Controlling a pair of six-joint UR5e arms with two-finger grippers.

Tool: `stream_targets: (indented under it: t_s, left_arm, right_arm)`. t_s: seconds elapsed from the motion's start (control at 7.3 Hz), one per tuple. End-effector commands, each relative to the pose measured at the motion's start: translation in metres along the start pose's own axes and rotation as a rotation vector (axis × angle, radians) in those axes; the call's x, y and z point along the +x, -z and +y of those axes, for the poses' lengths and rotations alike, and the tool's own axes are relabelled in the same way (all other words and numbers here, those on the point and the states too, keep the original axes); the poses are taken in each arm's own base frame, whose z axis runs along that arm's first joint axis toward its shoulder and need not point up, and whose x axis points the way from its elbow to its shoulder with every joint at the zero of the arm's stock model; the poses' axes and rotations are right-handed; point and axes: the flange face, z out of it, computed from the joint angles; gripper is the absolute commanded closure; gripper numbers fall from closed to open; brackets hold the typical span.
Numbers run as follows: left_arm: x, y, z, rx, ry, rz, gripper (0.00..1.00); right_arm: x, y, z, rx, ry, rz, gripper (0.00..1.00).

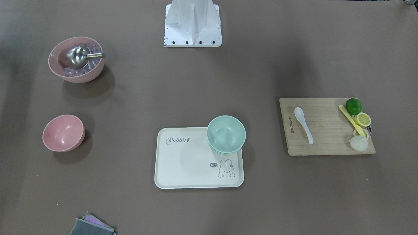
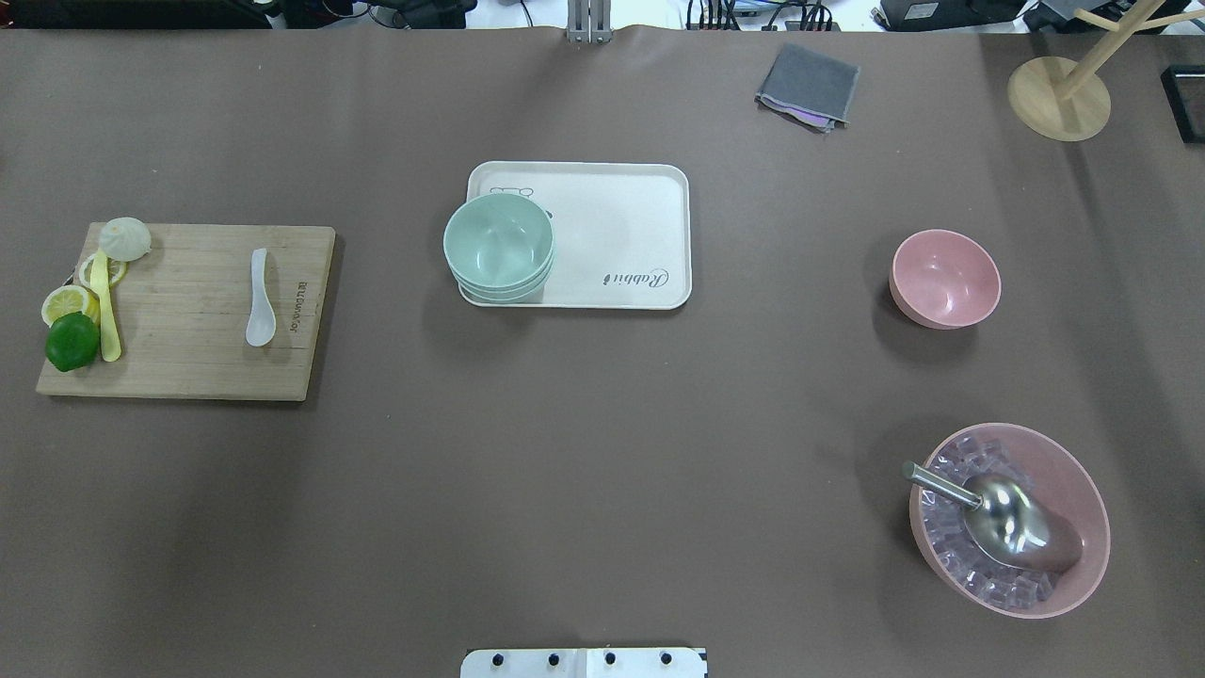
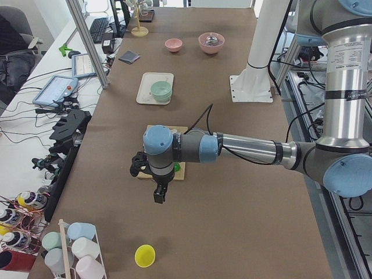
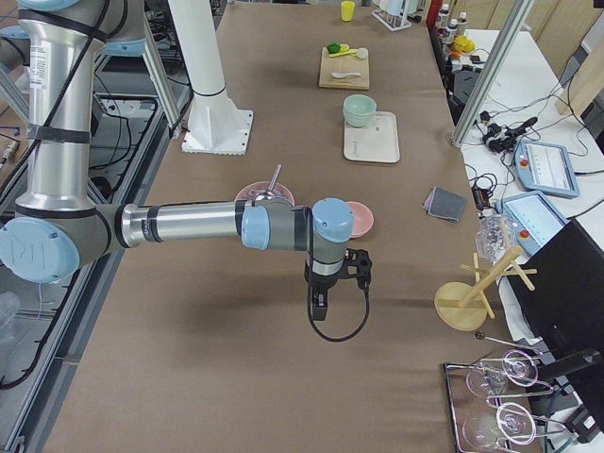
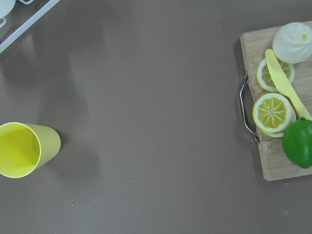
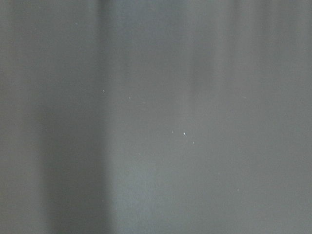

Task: Stack pink bowl on green and place spoon

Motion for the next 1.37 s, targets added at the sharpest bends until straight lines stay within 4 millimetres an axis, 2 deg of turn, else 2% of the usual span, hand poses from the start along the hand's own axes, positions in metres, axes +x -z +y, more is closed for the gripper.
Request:
stream_targets:
  t_s: [0.0, 0.14, 0.27, 0.41, 0.55, 0.68, 0.82, 1.1, 1.23]
  left_arm:
    - [0.024, 0.029, -0.017, 0.077, -0.067, -0.012, 0.02]
    - [0.036, 0.051, -0.057, 0.212, -0.193, -0.052, 0.02]
    - [0.030, 0.047, -0.072, 0.247, -0.223, -0.057, 0.02]
    - [0.028, 0.046, -0.074, 0.252, -0.228, -0.058, 0.02]
    - [0.028, 0.045, -0.074, 0.252, -0.230, -0.058, 0.02]
    - [0.031, 0.049, -0.074, 0.268, -0.237, -0.059, 0.02]
    - [0.030, 0.046, -0.072, 0.265, -0.222, -0.049, 0.02]
    - [0.026, 0.040, -0.063, 0.267, -0.220, -0.050, 0.02]
    - [0.026, 0.039, -0.063, 0.265, -0.219, -0.049, 0.02]
  right_arm:
    - [-0.020, 0.025, -0.019, 0.214, 0.162, 0.000, 0.00]
    - [-0.029, 0.033, -0.021, 0.266, 0.197, -0.007, 0.00]
    - [-0.039, 0.034, -0.027, 0.273, 0.219, -0.068, 0.00]
    - [-0.058, 0.035, -0.048, 0.271, 0.254, -0.115, 0.00]
    - [-0.094, 0.018, -0.060, 0.228, 0.272, -0.155, 0.00]
    - [-0.131, 0.008, -0.075, 0.202, 0.213, -0.189, 0.00]
    - [-0.175, -0.011, -0.082, 0.160, 0.174, -0.205, 0.00]
    - [-0.230, -0.054, -0.080, 0.166, 0.100, -0.140, 0.00]
    - [-0.248, -0.079, -0.076, 0.182, 0.077, -0.139, 0.00]
